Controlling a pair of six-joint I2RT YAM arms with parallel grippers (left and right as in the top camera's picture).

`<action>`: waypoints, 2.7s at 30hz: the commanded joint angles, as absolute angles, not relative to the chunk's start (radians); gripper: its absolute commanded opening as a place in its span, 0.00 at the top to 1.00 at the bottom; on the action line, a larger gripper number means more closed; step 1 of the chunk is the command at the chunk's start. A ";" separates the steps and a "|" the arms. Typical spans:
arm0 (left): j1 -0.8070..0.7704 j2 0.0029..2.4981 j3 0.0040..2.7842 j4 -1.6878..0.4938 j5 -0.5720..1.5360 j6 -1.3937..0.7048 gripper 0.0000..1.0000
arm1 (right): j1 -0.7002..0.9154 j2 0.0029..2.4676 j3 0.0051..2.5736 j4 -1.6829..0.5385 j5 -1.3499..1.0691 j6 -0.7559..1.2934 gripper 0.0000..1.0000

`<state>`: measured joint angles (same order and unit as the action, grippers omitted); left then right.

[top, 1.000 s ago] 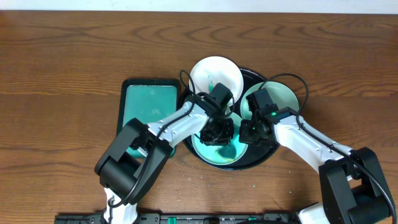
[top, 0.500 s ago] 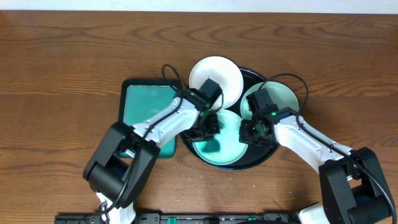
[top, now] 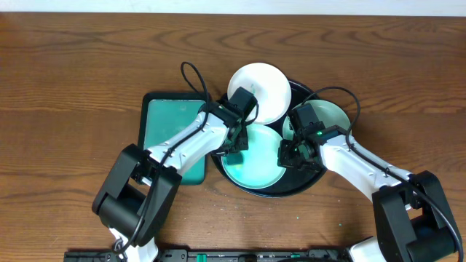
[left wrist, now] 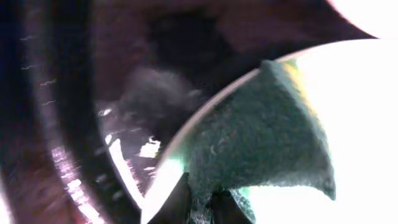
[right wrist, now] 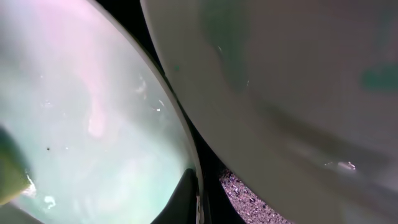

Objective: Clean dirty plates on tray and stack at the side
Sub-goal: 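Scrub the front plate with the sponge in the left gripper, then return the sponge to the soapy tray with the left gripper, then lift the right plate with the right gripper and tilt it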

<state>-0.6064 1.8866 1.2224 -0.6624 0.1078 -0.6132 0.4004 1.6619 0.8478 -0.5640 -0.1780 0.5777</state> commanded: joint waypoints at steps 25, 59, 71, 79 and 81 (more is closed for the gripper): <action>-0.700 1.948 1.209 -0.707 0.265 -0.646 0.93 | 0.401 1.703 0.838 -0.561 -0.083 0.583 0.99; -0.155 1.633 1.077 -0.811 -0.023 -0.495 0.70 | 0.398 1.703 0.850 -0.540 -0.077 0.545 0.99; -0.155 1.227 1.120 -0.896 -0.007 -0.479 0.28 | 0.463 1.552 1.112 -0.693 -0.063 0.403 0.99; -0.155 0.973 1.120 -0.897 -0.007 -0.479 0.21 | 0.643 1.515 1.248 -0.544 0.092 0.307 0.99; -0.155 0.935 1.120 -0.897 -0.007 -0.479 0.21 | 0.693 1.533 1.248 -0.463 0.153 0.298 0.99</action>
